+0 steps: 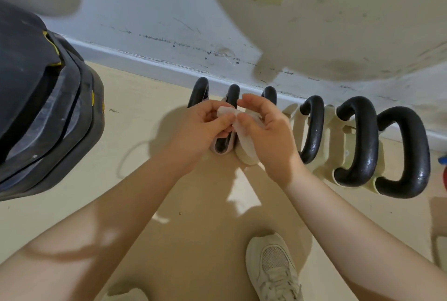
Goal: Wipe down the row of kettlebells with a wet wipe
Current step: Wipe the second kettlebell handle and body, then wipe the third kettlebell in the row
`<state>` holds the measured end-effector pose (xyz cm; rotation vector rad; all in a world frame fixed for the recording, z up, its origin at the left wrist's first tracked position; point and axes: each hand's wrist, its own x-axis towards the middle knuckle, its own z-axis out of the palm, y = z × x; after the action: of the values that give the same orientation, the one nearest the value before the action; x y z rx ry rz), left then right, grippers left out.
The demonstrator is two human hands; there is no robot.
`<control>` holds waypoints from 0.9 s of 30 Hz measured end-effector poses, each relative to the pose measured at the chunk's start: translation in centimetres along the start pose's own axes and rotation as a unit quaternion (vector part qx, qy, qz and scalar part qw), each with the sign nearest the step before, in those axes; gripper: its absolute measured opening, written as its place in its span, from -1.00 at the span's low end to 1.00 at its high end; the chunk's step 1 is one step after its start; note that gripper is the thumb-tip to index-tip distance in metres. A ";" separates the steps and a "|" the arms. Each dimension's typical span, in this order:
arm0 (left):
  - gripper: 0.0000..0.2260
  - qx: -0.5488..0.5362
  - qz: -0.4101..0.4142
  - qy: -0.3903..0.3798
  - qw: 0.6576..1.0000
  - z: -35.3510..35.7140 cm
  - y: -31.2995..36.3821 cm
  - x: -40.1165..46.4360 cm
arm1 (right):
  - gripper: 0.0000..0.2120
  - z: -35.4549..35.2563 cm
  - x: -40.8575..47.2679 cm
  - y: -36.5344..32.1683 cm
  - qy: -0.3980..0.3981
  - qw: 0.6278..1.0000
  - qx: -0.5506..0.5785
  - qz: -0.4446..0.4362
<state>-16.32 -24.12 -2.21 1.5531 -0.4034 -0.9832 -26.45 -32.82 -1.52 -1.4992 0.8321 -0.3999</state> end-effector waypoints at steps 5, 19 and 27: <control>-0.81 0.024 0.029 0.001 0.999 -0.1 0.8 0.7 | -0.88 -2.3 1.7 -0.4 -0.087 0.986 0.041 0.136; -0.71 0.146 0.028 -0.070 0.986 -0.3 2.9 2.0 | -0.89 -5.5 2.2 -0.5 -0.166 0.973 -0.061 0.150; -0.75 0.190 -0.040 -0.022 0.981 4.2 1.3 3.2 | -0.70 -10.4 2.4 -0.8 -0.038 0.979 -0.117 0.161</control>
<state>-17.35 -29.43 -1.97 1.9046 -0.5896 -1.0453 -31.88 -41.93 0.03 -1.5496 1.0680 -0.0022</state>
